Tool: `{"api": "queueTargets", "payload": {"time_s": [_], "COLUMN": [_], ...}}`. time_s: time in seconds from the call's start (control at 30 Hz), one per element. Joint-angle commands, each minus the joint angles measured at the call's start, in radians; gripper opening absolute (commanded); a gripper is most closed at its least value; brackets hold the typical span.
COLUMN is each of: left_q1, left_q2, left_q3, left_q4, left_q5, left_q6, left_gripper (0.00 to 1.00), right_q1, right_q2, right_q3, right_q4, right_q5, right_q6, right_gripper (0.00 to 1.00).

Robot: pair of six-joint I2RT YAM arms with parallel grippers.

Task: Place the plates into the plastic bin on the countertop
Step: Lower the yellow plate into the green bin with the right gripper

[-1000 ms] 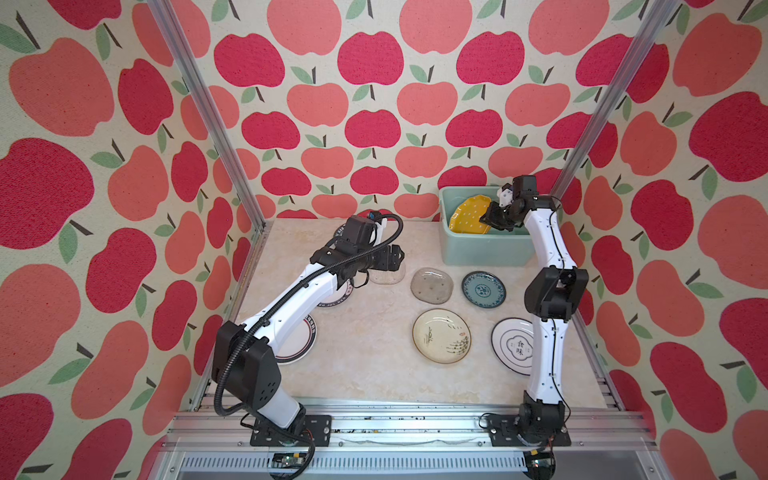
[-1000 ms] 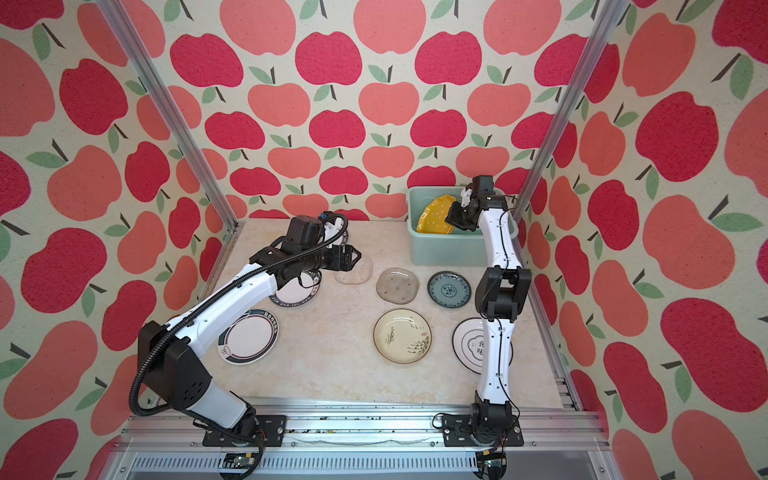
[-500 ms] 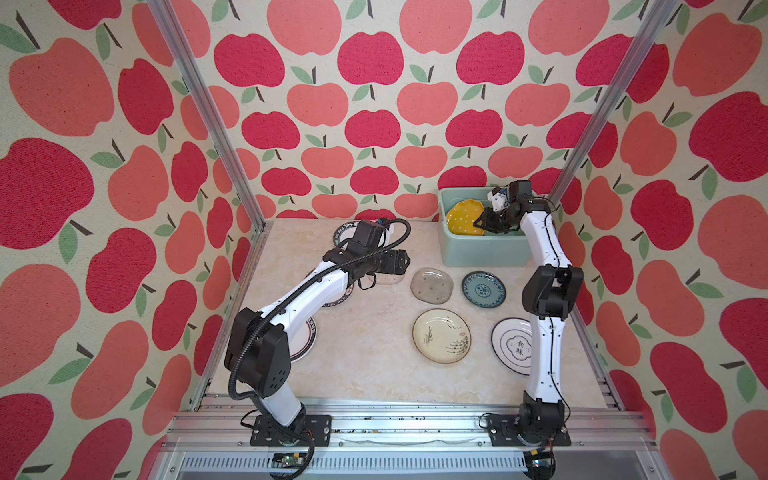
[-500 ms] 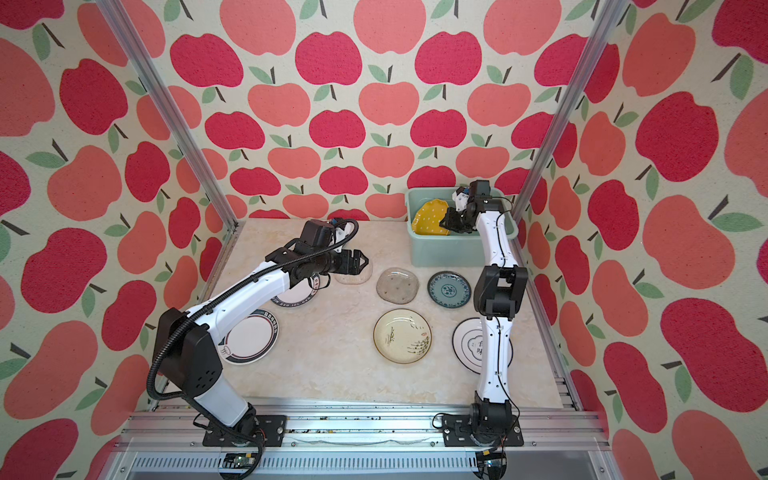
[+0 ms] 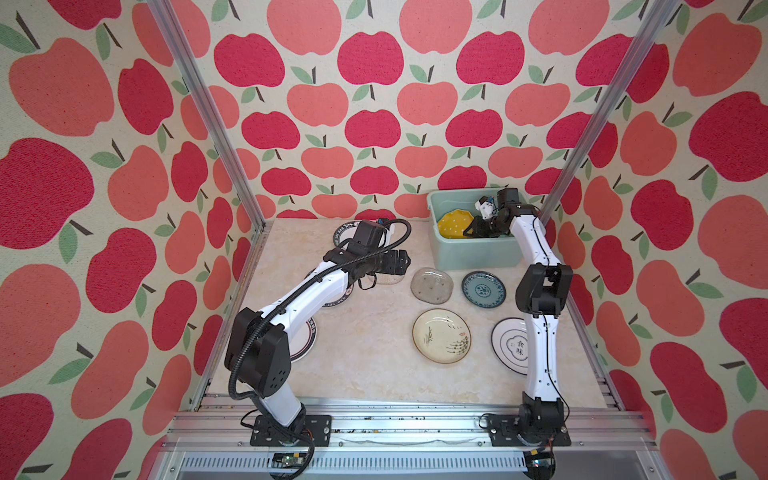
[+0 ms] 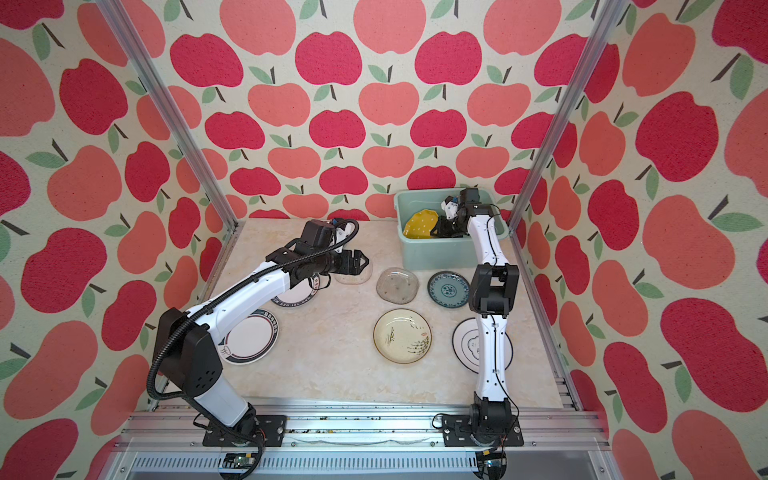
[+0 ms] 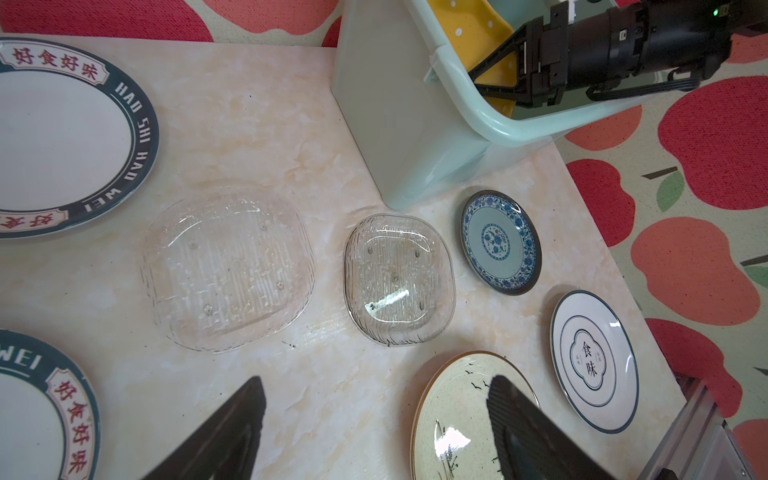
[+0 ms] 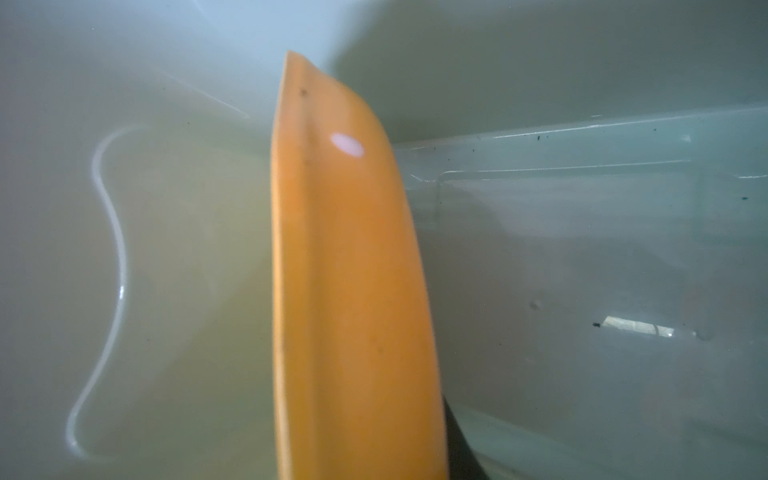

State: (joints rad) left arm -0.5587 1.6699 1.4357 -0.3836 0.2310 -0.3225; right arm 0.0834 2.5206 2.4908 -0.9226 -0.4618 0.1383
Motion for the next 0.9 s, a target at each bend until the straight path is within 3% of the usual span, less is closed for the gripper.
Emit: {"api": "queueTargets", "payload": {"time_s": [0.0,0.37,0.87], "left_q1": [-0.004,-0.002,0.017], "left_q2": [0.011,0.031,0.036], "left_q3": [0.024,0.032,0.027], "left_q4": [0.003,0.003,0.009], "left_q5": [-0.018,-0.018,-0.027], "left_q6": [0.014,0.016,0.018], "left_gripper": [0.86,0.86,0.86], "right_q1": [0.015,0.025,0.028], "right_q2": [0.003,-0.006,0.023], "right_q3": [0.012,-0.047,-0.062], "right_q4": [0.016,0.051,0.050], "right_q5": [-0.062,0.067,0.269], "right_q6": [-0.029,-0.016,0.000], "right_gripper": [0.17,0.41,0.54]}}
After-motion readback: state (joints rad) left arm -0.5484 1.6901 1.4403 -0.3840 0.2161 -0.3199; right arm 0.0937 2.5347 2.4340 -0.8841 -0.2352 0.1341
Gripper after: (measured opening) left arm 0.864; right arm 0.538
